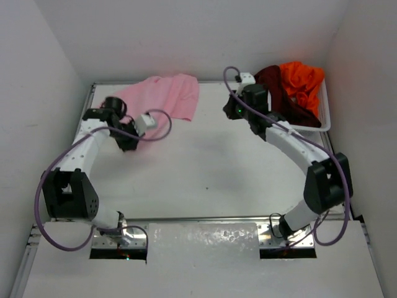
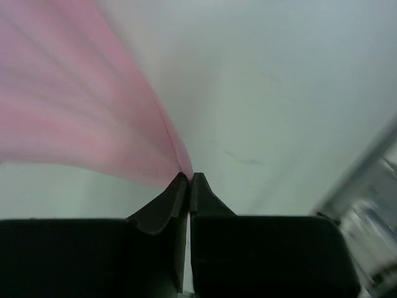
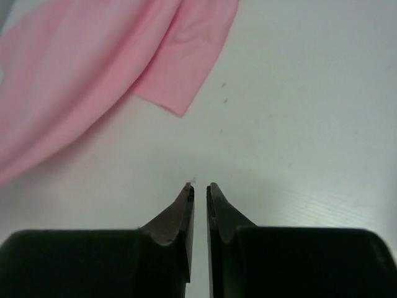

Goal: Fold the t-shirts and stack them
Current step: Move the tshirt to the center of the board

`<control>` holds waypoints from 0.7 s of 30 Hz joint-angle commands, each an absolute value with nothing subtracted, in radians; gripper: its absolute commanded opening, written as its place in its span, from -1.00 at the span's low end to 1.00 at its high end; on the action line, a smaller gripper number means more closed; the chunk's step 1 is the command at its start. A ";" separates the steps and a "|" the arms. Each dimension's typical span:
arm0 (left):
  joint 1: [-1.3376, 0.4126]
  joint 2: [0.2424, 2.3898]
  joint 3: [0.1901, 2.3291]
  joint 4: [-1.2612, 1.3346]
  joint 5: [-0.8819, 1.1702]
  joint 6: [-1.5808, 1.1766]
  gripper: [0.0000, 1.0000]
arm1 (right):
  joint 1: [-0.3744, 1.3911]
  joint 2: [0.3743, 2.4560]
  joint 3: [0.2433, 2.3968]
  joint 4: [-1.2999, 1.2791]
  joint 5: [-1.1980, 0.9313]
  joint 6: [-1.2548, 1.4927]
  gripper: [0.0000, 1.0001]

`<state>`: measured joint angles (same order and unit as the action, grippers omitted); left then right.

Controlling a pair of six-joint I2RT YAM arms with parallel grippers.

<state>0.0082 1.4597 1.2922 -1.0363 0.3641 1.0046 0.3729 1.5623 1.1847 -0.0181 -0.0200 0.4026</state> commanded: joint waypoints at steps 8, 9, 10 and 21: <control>-0.040 0.913 1.126 -1.315 0.282 1.408 -1.00 | 0.466 1.905 1.451 -0.147 0.081 0.478 0.39; -0.040 0.901 1.112 -1.299 0.288 1.346 -1.00 | 0.468 1.971 1.472 -0.187 0.078 0.483 0.43; -0.040 0.907 1.098 -1.284 0.288 1.303 -1.00 | 0.471 1.998 1.489 -0.204 0.083 0.485 0.43; -0.041 0.926 0.920 -1.095 0.293 1.077 -1.00 | 0.599 1.894 1.267 -0.322 0.009 0.376 0.42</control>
